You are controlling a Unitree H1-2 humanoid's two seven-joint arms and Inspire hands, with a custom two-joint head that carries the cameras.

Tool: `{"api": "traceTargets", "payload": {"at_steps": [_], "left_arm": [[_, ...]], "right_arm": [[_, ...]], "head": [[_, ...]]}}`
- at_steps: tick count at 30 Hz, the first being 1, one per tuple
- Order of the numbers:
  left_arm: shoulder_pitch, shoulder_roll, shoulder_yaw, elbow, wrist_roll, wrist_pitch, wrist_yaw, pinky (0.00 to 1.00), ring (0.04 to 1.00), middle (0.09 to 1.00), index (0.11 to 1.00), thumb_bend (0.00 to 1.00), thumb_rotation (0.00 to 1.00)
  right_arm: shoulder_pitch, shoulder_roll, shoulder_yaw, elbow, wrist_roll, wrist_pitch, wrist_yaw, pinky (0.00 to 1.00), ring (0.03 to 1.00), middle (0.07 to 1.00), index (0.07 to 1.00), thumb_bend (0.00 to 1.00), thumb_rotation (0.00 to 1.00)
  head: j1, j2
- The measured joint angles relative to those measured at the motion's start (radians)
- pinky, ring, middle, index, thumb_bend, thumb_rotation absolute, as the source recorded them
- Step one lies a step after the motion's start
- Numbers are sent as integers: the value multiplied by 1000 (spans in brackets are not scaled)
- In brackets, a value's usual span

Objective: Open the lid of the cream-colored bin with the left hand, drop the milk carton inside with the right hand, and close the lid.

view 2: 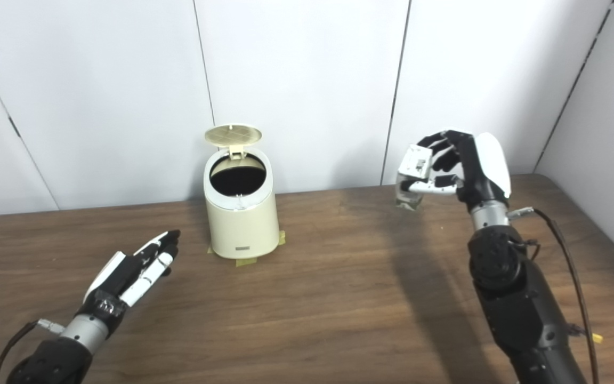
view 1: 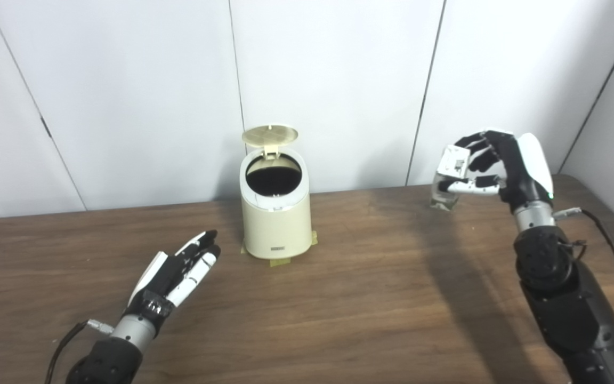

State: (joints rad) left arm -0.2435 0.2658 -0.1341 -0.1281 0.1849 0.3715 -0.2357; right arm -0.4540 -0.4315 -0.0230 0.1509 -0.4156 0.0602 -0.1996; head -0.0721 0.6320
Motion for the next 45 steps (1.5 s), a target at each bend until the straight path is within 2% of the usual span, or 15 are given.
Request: {"api": "traceTargets", "payload": {"at_steps": [7, 11, 18, 24, 34, 38, 45], "left_arm": [[4, -15, 2, 0, 8, -4, 2, 860, 927, 947, 952, 505, 886], [8, -26, 1, 0, 13, -5, 2, 861, 933, 955, 954, 511, 886], [10, -32, 1, 1, 19, -7, 4, 877, 939, 958, 954, 521, 886], [10, -43, 0, 9, 23, -26, 17, 858, 926, 950, 954, 526, 894], [10, -58, -5, 25, 22, -35, 31, 858, 929, 948, 959, 531, 890], [11, -65, -5, 25, 22, -35, 31, 849, 920, 945, 960, 518, 891], [17, -66, -4, 25, 20, -35, 32, 839, 922, 950, 964, 509, 880]], "right_arm": [[-15, 53, 25, -84, -13, 13, 48, 379, 401, 499, 504, 519, 0], [-44, 101, 46, -166, -38, 36, 74, 360, 387, 489, 517, 517, 0], [-103, 184, 75, -221, -48, 59, 117, 352, 381, 491, 522, 515, 0], [-133, 252, 97, -227, -45, 66, 127, 368, 396, 501, 505, 517, 0], [-176, 300, 140, -205, -45, 60, 140, 341, 392, 499, 517, 516, 0], [-182, 326, 166, -170, -58, 33, 139, 333, 387, 494, 519, 516, 0], [-216, 354, 175, -133, -64, 22, 137, 361, 393, 495, 520, 516, 0]], "head": [[17, -8], [26, -9], [37, -14], [46, -20], [52, -20], [52, -18], [57, -15]]}}
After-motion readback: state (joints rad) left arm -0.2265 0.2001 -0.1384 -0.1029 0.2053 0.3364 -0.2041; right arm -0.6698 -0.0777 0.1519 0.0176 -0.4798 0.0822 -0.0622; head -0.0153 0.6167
